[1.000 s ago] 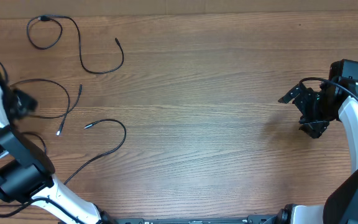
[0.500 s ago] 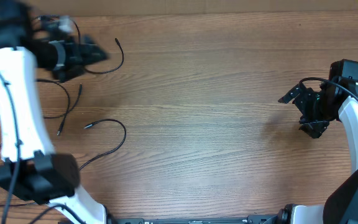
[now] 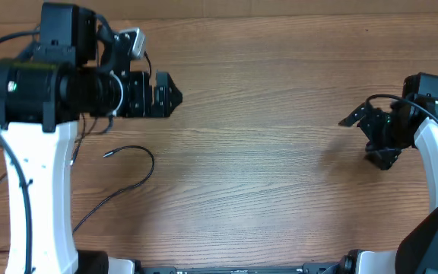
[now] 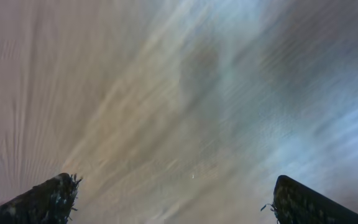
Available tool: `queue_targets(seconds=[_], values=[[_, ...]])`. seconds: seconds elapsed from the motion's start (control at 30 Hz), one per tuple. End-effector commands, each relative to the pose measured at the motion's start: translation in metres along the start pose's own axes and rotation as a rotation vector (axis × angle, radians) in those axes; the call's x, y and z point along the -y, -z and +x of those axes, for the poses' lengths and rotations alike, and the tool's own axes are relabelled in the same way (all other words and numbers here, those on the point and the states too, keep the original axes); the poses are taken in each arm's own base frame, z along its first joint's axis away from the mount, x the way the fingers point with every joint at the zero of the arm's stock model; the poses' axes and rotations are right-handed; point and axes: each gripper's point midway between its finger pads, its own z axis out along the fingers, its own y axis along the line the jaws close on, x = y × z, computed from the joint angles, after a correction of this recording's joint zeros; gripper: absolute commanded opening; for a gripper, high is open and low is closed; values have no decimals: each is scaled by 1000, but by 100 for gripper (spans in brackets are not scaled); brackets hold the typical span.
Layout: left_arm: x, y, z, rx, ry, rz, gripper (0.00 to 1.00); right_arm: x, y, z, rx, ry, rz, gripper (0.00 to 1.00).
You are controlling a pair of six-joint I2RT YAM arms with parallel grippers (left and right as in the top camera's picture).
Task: Untangle cables
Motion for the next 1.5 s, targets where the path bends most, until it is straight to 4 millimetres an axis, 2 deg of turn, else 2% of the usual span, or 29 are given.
queue_targets(seconds=[0.0,0.1,0.27,0.37,0.47,0.7,0.93,1.13,1.33,1.47], values=[[3,29,13,62,-7,-51,100,-21,4,13,-79,44,-114,100],[-3,53,26,121,21,-128,100,-37,9,30,-148,197,-224,100],[6,88,44,232,-10,-136,100,-22,19,48,-172,253,-164,100],[11,101,53,274,-26,-129,100,-11,32,61,-149,287,-110,100],[14,110,59,303,-36,-125,99,-12,50,78,-96,345,-114,100],[15,112,60,309,-39,-124,99,-20,89,113,74,433,-149,100],[13,108,57,296,-34,-127,100,-19,114,132,174,437,-198,100],[12,103,54,280,-28,-129,100,-19,114,146,114,438,-230,100],[10,99,51,268,-24,-131,100,-19,110,142,104,434,-212,100],[9,96,49,256,-20,-133,100,-12,106,128,154,425,-138,100]])
